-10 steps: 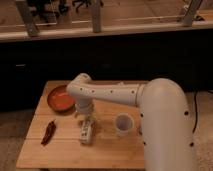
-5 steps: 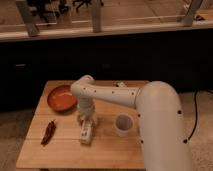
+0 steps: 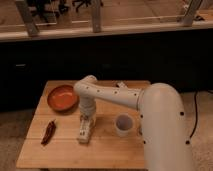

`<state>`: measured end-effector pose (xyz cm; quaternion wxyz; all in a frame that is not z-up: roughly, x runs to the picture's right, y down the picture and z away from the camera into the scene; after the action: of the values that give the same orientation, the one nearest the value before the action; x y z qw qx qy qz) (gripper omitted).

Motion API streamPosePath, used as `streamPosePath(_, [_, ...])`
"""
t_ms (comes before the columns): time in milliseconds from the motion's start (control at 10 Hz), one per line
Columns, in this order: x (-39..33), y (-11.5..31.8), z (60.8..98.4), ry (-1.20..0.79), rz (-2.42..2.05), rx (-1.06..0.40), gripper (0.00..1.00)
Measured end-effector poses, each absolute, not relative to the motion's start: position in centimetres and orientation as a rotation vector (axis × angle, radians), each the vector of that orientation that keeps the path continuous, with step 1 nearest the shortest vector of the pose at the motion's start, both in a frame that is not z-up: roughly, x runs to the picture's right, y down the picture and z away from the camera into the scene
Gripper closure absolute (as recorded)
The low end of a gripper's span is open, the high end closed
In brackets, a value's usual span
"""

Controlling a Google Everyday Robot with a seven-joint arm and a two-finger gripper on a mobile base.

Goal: Place the bottle in the ceramic bowl

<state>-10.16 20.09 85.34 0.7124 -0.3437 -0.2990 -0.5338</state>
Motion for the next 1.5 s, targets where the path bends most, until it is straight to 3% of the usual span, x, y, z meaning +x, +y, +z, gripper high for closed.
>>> streamPosePath(1100, [-9.6,15.6,82.0,-0.639,-1.158,-0.683,1.00])
streamPosePath(1500, [-9.7,12.2,78.8,-0.634,-1.154,-0.637,1.00])
